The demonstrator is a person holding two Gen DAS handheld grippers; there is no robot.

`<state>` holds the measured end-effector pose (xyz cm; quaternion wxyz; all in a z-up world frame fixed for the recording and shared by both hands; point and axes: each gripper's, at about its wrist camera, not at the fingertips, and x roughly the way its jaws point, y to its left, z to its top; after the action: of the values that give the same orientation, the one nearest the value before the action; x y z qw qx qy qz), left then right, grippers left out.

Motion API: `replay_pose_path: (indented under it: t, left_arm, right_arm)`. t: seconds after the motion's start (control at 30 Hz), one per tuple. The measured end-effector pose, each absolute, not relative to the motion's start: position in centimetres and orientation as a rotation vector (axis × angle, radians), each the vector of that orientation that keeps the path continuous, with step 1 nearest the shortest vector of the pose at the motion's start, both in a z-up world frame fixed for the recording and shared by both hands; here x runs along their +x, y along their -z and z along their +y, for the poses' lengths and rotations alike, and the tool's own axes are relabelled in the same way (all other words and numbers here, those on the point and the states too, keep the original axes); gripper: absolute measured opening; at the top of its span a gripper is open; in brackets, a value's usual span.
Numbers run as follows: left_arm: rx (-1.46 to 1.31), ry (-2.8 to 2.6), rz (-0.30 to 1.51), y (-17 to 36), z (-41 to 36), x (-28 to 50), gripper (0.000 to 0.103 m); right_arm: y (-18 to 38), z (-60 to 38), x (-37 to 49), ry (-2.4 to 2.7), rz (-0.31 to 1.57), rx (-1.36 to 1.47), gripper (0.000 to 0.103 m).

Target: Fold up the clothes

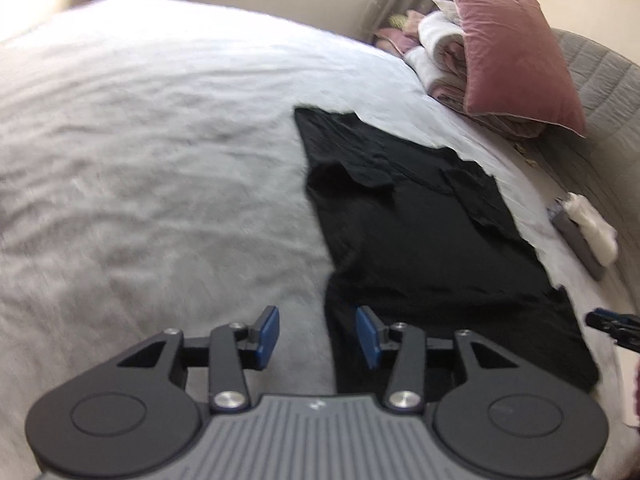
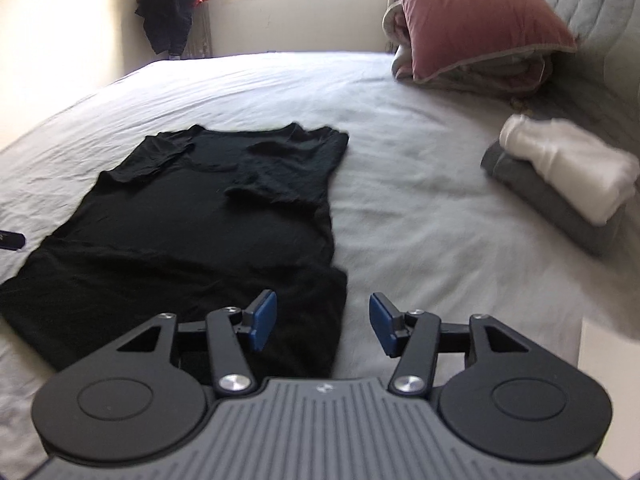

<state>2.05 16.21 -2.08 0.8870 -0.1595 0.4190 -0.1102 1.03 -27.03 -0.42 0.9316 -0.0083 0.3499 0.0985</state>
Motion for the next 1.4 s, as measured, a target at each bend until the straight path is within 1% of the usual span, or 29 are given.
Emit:
replay_pose_path:
  t: [0.1, 0.2, 0.33, 0.43, 0.53, 0.73, 0.97, 1.0, 1.07, 1.1, 1.2, 1.3, 1.33, 1.37, 1.4]
  left_arm:
    - [-0.45, 0.298, 0.95, 2.6, 17.2, 1.4, 0.044]
    - [-0.559, 0.331, 1.016, 3.3, 18.4, 0.7, 0.044]
    - [-0.655, 0.362, 1.072, 4.1, 19.5, -0.6, 0.044]
    - [-0.761, 0.425, 1.108, 5.3, 20.1, -1.0, 0.044]
    - [-0.893, 0.479, 1.182, 7.4, 20.1, -0.7, 0.043]
    - [-0.909, 0.472, 1.163, 8.2, 19.0, -0.8, 0.04]
    - [-0.96, 0.467, 1.105, 8.7, 18.4, -0.4, 0.04]
    - [-0.974, 0.461, 1.101, 8.8, 18.6, -0.4, 0.039]
    - [-0.998, 0.449, 1.094, 9.1, 18.7, -0.3, 0.032]
    - [-1.0, 0.44, 1.095, 9.2, 18.7, -0.3, 0.026]
    - [-1.0, 0.408, 1.097, 9.2, 18.3, -0.2, 0.016]
    - [-0.978, 0.397, 1.093, 8.9, 18.1, -0.2, 0.014]
    - [-0.973, 0.396, 1.091, 8.8, 18.1, -0.2, 0.013]
    - [-0.969, 0.396, 1.091, 8.7, 18.0, -0.2, 0.011]
    - [-0.968, 0.398, 1.092, 8.5, 18.1, -0.2, 0.011]
  right_arm:
    - [0.9, -28.2, 0.3, -0.222, 0.81, 0.061, 0.055]
    - [1.8, -30.8, -0.2, -0.275, 0.929, 0.27, 0.055]
    - [2.5, -33.9, -1.2, -0.319, 0.978, 0.48, 0.055]
    - [3.0, -35.1, -1.7, -0.354, 1.01, 0.558, 0.056]
    - [3.5, -35.5, -1.5, -0.38, 1.046, 0.623, 0.056]
    - [4.3, -35.4, -0.9, -0.423, 1.074, 0.684, 0.057]
    - [5.1, -35.2, -0.5, -0.464, 1.039, 0.727, 0.057]
    - [5.2, -35.2, -0.4, -0.469, 1.034, 0.727, 0.057]
    - [5.3, -35.0, -0.3, -0.478, 1.024, 0.731, 0.057]
    - [5.3, -34.9, -0.2, -0.481, 1.019, 0.734, 0.057]
    - [5.5, -34.8, -0.2, -0.484, 1.007, 0.738, 0.053]
    - [5.3, -34.7, -0.2, -0.477, 1.008, 0.717, 0.046]
    - [5.3, -34.7, -0.2, -0.471, 1.012, 0.715, 0.039]
    - [5.4, -34.8, -0.2, -0.465, 1.016, 0.714, 0.028]
    - [5.5, -34.9, -0.1, -0.458, 1.025, 0.719, 0.023]
